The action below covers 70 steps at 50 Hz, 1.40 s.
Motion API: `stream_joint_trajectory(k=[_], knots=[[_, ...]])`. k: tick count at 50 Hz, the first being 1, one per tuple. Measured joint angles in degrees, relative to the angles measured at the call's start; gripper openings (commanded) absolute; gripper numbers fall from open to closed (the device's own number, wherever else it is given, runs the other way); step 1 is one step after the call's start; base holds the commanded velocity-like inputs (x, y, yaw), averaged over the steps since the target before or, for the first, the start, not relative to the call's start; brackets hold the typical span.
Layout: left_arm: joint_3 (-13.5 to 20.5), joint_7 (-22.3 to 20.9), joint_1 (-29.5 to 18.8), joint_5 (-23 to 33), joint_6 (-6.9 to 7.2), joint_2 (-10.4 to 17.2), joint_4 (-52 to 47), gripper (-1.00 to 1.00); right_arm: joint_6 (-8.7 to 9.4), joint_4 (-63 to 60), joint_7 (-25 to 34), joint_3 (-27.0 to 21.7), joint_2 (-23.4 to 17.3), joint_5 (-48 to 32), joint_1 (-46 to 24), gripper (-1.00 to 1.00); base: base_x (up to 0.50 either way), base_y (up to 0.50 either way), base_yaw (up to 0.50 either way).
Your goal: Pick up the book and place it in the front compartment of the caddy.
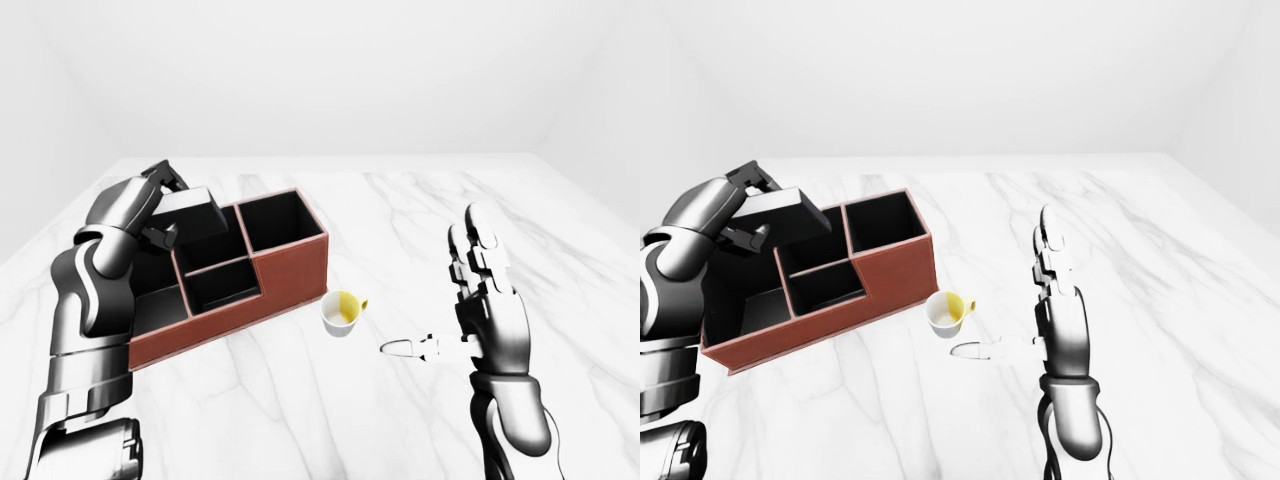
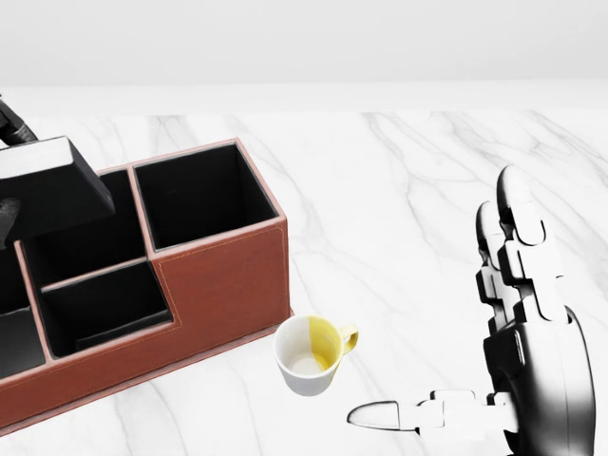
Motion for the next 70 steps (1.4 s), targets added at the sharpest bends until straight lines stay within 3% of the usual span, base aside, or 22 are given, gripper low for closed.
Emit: stream_joint_trajectory(k=[70], knots=[[-6.11, 15.94, -8.2, 0.48, 0.0, -3.51, 27.01, -1.0, 0.0, 0.4, 0.07, 0.15, -0.02, -0.05, 0.03, 0.97, 0.0, 0.0, 0.0]])
